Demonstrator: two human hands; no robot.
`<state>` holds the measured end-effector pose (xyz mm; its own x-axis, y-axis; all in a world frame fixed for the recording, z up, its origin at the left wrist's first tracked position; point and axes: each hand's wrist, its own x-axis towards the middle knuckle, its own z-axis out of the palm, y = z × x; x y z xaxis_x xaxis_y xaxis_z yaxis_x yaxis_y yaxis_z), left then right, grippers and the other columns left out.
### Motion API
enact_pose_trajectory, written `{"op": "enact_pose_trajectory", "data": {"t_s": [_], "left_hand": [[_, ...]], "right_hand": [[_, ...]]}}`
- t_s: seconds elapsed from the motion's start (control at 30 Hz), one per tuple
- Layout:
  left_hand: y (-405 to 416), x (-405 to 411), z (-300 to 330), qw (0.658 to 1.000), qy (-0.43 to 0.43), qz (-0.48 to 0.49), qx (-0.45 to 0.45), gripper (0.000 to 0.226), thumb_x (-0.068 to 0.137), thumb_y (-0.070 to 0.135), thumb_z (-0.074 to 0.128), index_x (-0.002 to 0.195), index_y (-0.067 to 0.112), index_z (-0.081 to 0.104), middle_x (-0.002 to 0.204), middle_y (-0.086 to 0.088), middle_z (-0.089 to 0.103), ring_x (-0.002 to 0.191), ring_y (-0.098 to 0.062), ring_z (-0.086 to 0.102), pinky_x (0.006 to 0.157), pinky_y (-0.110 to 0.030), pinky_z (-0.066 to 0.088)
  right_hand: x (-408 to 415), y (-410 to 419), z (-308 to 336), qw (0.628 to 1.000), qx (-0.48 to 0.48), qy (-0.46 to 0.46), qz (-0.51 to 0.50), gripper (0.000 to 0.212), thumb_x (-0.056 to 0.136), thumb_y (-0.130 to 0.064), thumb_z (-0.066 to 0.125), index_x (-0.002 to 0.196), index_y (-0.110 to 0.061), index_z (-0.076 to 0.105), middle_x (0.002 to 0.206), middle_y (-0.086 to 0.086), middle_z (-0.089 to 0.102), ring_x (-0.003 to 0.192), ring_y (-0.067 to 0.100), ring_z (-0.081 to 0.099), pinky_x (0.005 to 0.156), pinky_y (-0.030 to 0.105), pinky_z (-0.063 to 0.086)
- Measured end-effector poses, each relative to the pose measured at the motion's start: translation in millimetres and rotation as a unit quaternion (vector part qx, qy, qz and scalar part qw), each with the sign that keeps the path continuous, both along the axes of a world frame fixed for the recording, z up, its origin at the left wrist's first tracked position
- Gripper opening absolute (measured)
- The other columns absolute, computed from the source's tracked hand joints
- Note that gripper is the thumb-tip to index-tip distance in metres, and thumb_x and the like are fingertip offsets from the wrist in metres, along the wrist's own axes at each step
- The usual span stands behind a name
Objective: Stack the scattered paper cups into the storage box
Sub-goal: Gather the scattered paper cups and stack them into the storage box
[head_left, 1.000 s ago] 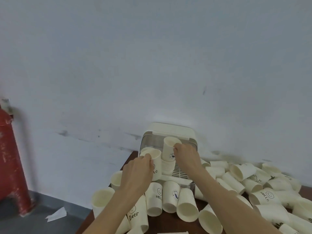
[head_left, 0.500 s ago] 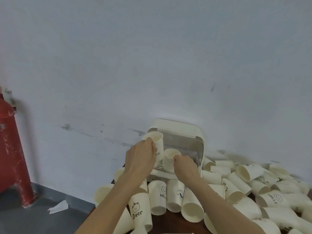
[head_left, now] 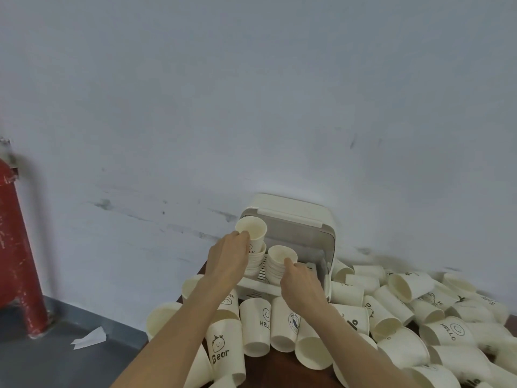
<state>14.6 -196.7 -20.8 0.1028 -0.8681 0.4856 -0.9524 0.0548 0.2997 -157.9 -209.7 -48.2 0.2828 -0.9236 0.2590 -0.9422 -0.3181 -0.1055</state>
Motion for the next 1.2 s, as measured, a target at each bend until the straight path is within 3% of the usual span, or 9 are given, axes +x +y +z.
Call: {"op": "enact_pose_trajectory", "data": {"t_s": [0.27,0.6,0.7,0.83,0.97,1.2], "left_hand": [[-12.8,-4.7,-6.6,0.999,-0.022,-0.002,0.025,0.014,0.099,0.012,0.037,0.104,0.013,0.05,0.099,-0.006,0.057,0.087,-0.029,0.056,0.063,-0.035,0.037],[-22.2,-14.3,-22.4,0.992,-0.064,0.012,0.108,0.022,0.097,0.013,0.043,0.112,0.015,0.059,0.108,-0.007,0.062,0.096,-0.028,0.06,0.068,-0.034,0.041],[-20.6,-15.6,-20.6,0.991,-0.053,0.014,0.119,0.024,0.097,0.016,0.042,0.113,0.017,0.06,0.108,-0.008,0.064,0.098,-0.028,0.061,0.069,-0.034,0.042],[-11.2,-18.1,-17.5,0.991,-0.036,0.006,0.125,0.037,0.097,0.02,0.039,0.134,0.021,0.042,0.113,-0.009,0.061,0.098,-0.03,0.06,0.068,-0.034,0.04],[7.1,-22.1,-9.5,0.994,0.006,-0.007,0.111,0.05,0.097,0.023,0.037,0.146,0.024,0.027,0.119,-0.01,0.055,0.102,-0.032,0.058,0.073,-0.037,0.043],[52.0,-33.4,6.7,0.994,0.041,-0.027,0.096,0.039,0.098,0.028,0.034,0.136,0.024,0.043,0.114,-0.005,0.055,0.102,-0.03,0.057,0.082,-0.04,0.049]], "right_hand": [[-2.5,-1.4,-7.9,1.0,0.009,-0.018,0.008,0.047,0.088,-0.006,0.041,0.134,-0.009,0.03,0.098,0.008,0.059,0.075,0.022,0.044,0.06,0.031,0.034],[-5.5,-0.3,-5.0,1.0,0.019,-0.006,0.007,0.047,0.089,-0.006,0.04,0.134,-0.011,0.03,0.099,0.009,0.06,0.085,0.029,0.055,0.059,0.035,0.037],[-7.1,1.1,-3.3,1.0,0.029,-0.005,0.011,0.057,0.088,-0.008,0.041,0.142,-0.012,0.022,0.1,0.009,0.06,0.088,0.03,0.056,0.06,0.036,0.038],[-11.2,7.9,3.7,0.998,0.033,-0.037,0.024,0.068,0.086,-0.007,0.043,0.145,-0.016,0.012,0.097,0.009,0.06,0.082,0.03,0.056,0.058,0.036,0.037],[-17.9,23.1,16.2,0.998,0.025,-0.053,0.032,0.059,0.087,-0.006,0.043,0.141,-0.017,0.021,0.094,0.007,0.058,0.081,0.026,0.051,0.063,0.038,0.04],[-37.2,55.9,30.0,0.997,0.016,-0.063,0.029,0.032,0.088,-0.01,0.041,0.119,-0.016,0.043,0.106,0.003,0.055,0.09,0.023,0.052,0.072,0.037,0.046]]}}
